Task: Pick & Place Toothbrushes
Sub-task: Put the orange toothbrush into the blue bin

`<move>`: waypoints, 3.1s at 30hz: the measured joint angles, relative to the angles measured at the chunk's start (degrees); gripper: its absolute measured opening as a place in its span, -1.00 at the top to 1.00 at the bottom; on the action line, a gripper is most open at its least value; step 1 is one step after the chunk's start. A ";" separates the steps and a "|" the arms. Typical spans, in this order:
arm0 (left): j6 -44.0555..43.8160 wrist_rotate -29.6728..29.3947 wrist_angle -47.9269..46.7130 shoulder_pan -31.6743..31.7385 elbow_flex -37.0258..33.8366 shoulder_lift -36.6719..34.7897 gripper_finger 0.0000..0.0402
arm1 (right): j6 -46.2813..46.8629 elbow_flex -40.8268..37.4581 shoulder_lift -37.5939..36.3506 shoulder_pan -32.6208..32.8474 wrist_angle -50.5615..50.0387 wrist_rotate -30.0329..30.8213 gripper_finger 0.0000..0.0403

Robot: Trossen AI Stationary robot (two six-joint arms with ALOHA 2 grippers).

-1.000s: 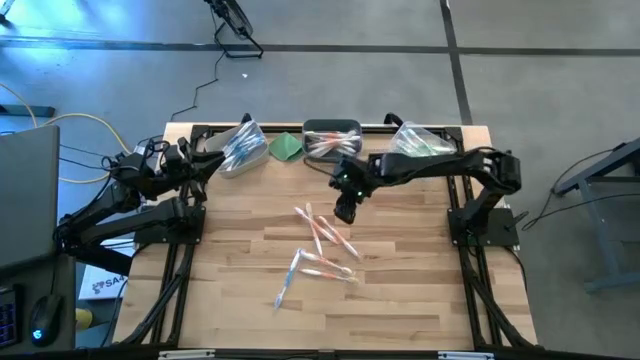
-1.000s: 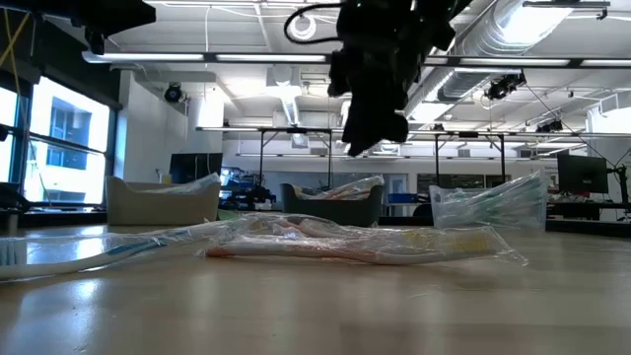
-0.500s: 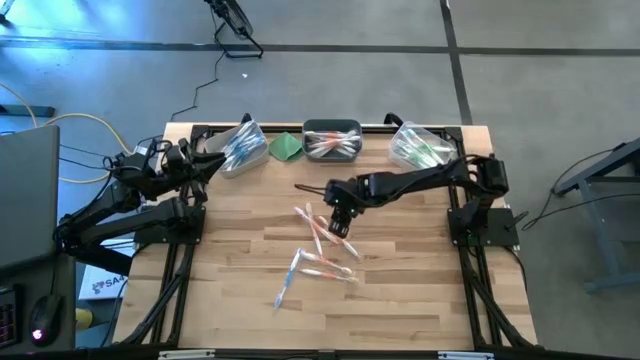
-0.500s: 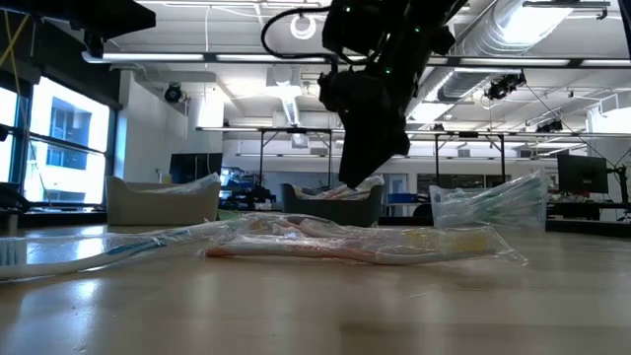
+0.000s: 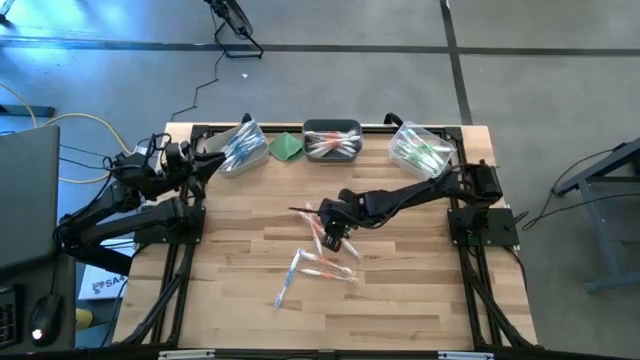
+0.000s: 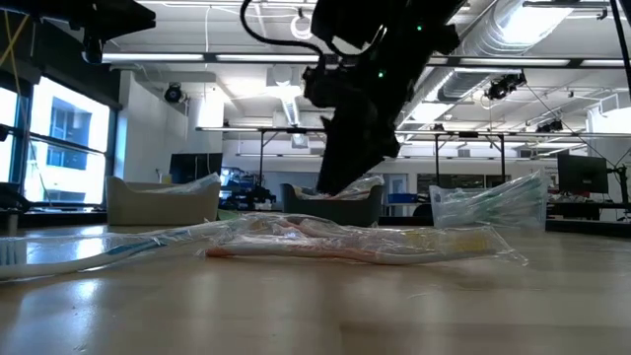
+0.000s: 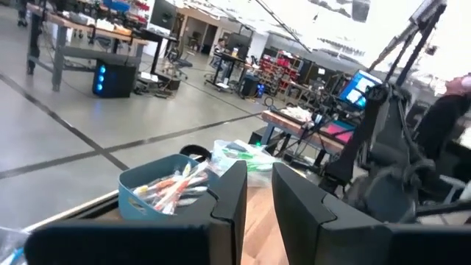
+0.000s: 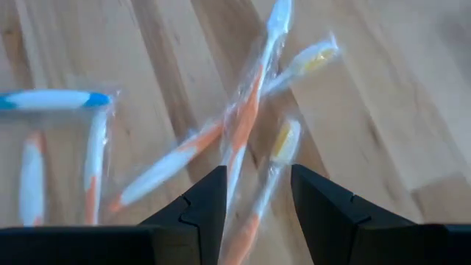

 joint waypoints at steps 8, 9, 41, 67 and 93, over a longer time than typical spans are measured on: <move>-2.15 -0.18 0.09 -0.01 -0.02 0.05 0.69 | 1.06 0.02 3.80 0.39 1.18 5.78 0.28; -2.19 -0.16 0.09 0.00 0.00 0.05 0.69 | 1.21 -0.02 4.44 0.24 1.16 6.01 0.28; -3.51 -0.09 0.05 0.00 0.00 0.05 0.69 | -8.60 -0.10 2.86 -3.81 -0.41 3.44 0.97; -9.39 0.63 0.92 -0.02 0.00 0.05 0.69 | -17.54 -0.04 -15.12 -17.87 16.40 -4.69 0.98; 0.05 -7.74 0.94 -0.02 0.00 0.07 0.69 | -39.88 11.13 -1.24 -35.47 24.95 -16.50 0.98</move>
